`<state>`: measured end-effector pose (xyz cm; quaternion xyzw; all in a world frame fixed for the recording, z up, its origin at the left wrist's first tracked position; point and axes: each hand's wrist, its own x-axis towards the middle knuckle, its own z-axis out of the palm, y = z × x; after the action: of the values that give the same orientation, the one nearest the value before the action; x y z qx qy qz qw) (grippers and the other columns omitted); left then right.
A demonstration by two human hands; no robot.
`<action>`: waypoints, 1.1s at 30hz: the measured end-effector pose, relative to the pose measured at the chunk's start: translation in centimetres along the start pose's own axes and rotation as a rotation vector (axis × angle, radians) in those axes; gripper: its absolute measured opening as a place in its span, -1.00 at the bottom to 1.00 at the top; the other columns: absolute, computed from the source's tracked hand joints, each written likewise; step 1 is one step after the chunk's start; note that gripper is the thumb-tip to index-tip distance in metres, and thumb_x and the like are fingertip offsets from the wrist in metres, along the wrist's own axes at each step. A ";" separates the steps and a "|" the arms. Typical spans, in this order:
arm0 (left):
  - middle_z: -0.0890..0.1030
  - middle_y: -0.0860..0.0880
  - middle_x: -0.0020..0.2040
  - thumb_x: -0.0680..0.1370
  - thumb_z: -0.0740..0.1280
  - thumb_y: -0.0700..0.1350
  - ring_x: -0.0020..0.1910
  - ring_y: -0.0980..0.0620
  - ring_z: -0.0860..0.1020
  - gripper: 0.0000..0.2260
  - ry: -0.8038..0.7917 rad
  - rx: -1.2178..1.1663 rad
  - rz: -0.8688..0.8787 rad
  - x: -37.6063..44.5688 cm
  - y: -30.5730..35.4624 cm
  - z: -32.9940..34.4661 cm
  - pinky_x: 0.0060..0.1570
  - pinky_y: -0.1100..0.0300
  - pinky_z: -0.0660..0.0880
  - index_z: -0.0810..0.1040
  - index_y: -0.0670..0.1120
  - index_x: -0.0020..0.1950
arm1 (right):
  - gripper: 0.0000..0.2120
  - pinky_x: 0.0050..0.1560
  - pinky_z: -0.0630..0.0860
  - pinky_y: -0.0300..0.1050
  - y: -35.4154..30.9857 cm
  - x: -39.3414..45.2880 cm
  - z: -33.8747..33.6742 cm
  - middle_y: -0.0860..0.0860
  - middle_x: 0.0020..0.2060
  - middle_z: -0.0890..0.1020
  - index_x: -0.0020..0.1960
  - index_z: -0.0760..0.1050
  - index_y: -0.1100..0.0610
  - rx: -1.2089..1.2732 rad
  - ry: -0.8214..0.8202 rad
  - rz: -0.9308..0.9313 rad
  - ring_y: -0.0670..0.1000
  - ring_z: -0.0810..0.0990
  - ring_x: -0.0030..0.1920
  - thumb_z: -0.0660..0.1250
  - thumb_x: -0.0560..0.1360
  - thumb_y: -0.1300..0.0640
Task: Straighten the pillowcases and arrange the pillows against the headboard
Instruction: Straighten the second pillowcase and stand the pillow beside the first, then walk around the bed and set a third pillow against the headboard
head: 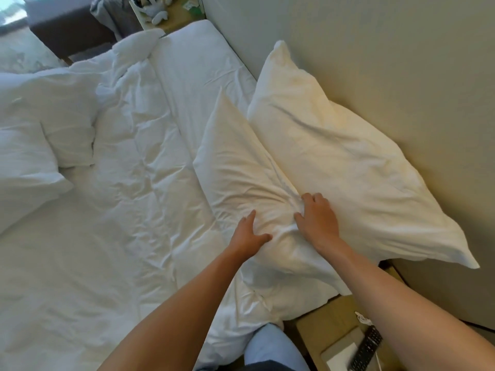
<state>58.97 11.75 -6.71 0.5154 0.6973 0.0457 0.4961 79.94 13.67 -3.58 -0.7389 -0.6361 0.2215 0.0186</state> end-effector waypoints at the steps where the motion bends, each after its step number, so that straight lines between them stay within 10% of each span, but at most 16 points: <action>1: 0.20 -0.05 0.65 0.47 0.51 0.12 0.59 -0.08 0.25 -0.12 0.015 -0.050 0.024 -1.3 -0.4 -0.3 0.53 0.00 0.27 0.10 0.08 0.67 | -0.54 0.15 0.51 0.07 -0.4 -1.4 -0.4 0.13 0.27 0.51 0.42 0.44 0.13 -0.044 0.030 -0.020 0.21 0.51 0.21 0.37 0.57 0.00; 7: 0.45 -0.04 0.50 0.53 0.43 0.15 0.40 -0.04 0.49 -0.38 0.089 -0.351 0.004 -11.2 -5.8 -3.9 0.35 -0.03 0.49 0.35 0.08 0.56 | -0.56 0.35 0.50 0.05 -5.1 -12.8 -0.8 0.07 0.36 0.57 0.46 0.49 0.11 0.189 0.085 -0.256 0.12 0.52 0.36 0.39 0.61 0.06; 14: 0.71 -0.02 0.07 0.65 0.32 0.03 0.04 0.01 0.70 -0.83 0.239 -0.753 -0.031 -27.9 -21.2 -9.6 0.06 0.03 0.65 0.62 0.03 0.17 | -0.80 0.04 0.50 -0.21 -15.5 -27.3 6.1 -0.15 0.00 0.67 0.19 0.62 0.00 0.268 -0.249 -0.286 -0.15 0.62 -0.02 0.39 0.62 -0.06; 33: 0.75 0.01 -0.10 0.67 0.28 0.00 -0.08 0.04 0.73 -0.81 1.092 -1.431 -0.684 -70.6 -61.3 -5.4 0.03 0.00 0.67 0.68 0.02 0.03 | -0.85 0.00 0.55 -0.19 -57.8 -64.1 30.2 -0.20 -0.02 0.69 0.08 0.62 -0.14 0.044 -0.956 -1.029 -0.18 0.64 0.01 0.29 0.67 -0.12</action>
<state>12.08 -68.26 6.27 -0.2326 0.7517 0.5466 0.2865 9.51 -43.82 6.60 -0.1650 -0.8388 0.4979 -0.1454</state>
